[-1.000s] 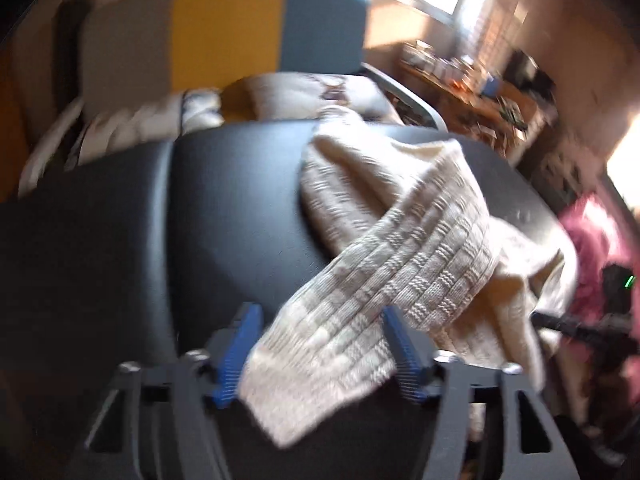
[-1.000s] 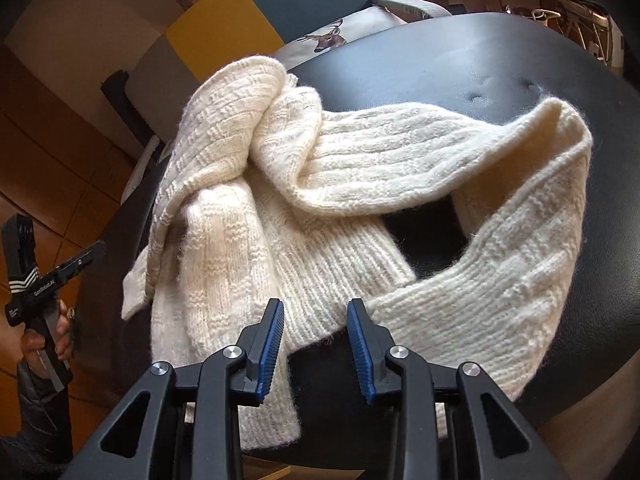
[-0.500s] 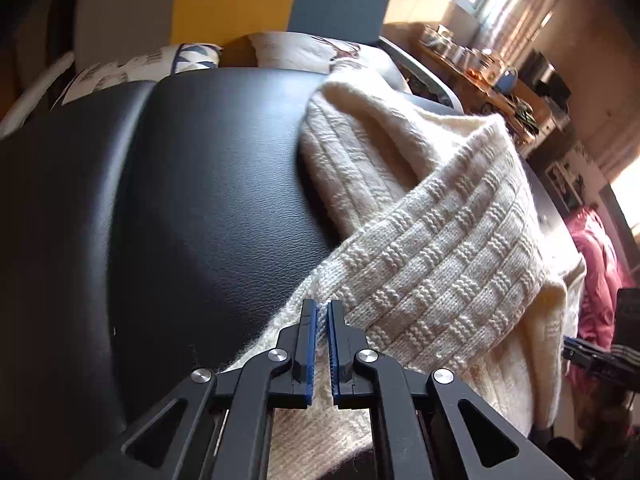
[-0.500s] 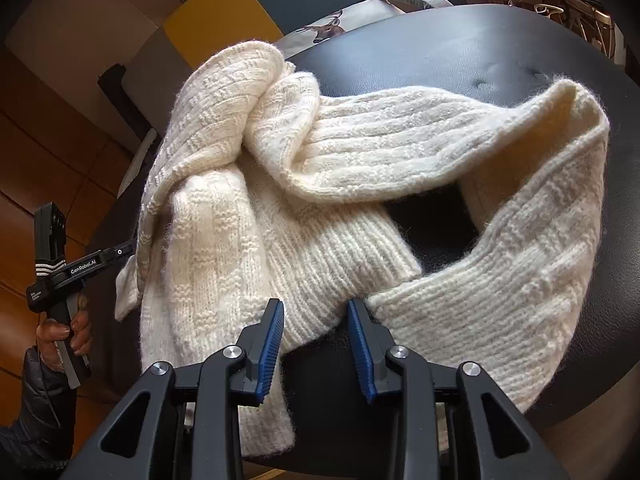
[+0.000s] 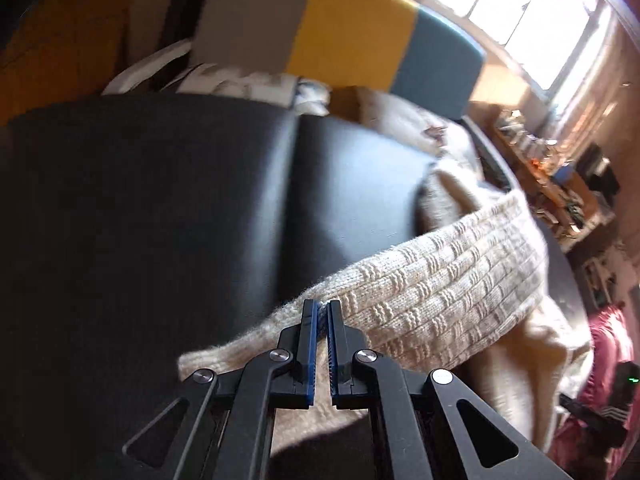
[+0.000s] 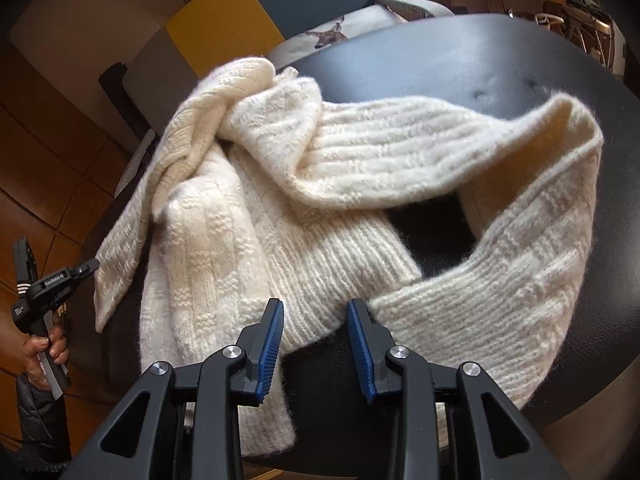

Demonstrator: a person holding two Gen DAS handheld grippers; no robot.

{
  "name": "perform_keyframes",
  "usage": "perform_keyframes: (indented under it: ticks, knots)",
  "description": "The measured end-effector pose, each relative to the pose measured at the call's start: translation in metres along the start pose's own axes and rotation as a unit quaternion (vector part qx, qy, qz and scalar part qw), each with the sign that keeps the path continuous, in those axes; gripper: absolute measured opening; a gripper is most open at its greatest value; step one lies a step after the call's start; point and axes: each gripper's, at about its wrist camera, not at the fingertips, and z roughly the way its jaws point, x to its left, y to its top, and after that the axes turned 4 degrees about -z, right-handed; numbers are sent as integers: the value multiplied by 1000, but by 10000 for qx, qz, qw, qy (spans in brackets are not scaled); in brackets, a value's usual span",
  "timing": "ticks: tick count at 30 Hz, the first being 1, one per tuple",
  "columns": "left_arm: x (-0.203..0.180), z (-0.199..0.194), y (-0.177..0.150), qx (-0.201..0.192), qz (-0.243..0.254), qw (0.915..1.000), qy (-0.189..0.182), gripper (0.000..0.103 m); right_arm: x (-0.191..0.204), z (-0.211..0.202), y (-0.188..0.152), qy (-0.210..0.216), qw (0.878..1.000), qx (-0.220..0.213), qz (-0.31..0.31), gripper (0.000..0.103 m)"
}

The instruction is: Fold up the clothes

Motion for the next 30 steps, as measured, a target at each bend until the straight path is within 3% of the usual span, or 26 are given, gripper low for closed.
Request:
perform_keyframes:
  ticks: [4, 8, 10, 12, 14, 17, 21, 23, 26, 30]
  knots:
    - [30, 4, -17, 156, -189, 9976, 655, 5, 27, -9, 18, 221, 9977, -196, -617, 33]
    - [42, -13, -17, 69, -653, 9964, 531, 8, 38, 8, 46, 217, 9975, -178, -651, 33]
    - [45, -31, -17, -104, -905, 9950, 420, 9, 41, 27, 61, 473, 9976, -28, -497, 33]
    - [40, -48, -19, -215, -1117, 9935, 8, 19, 47, 45, 62, 717, 9966, 232, -338, 33]
    - [27, -53, -23, -53, -1196, 9900, -743, 33, 52, 58, 59, 1042, 9935, 418, -200, 33]
    - [-15, -39, -26, 421, -983, 9785, -1761, 34, 63, 70, 45, 922, 9937, 474, -425, 33]
    - [-92, 1, -33, 1165, -718, 9586, -2496, 34, 62, 64, 33, 988, 9940, 305, -367, 33]
    - [-127, 22, -37, 1465, -644, 9526, -2588, 34, 59, 63, 30, 1060, 9933, 258, -380, 33]
    - [-162, 51, -37, 1751, -609, 9521, -2431, 34, 59, 62, 25, 1125, 9923, 172, -494, 33]
    - [-176, 70, -33, 1852, -691, 9559, -2172, 34, 64, 61, 18, 1102, 9904, 34, -833, 33]
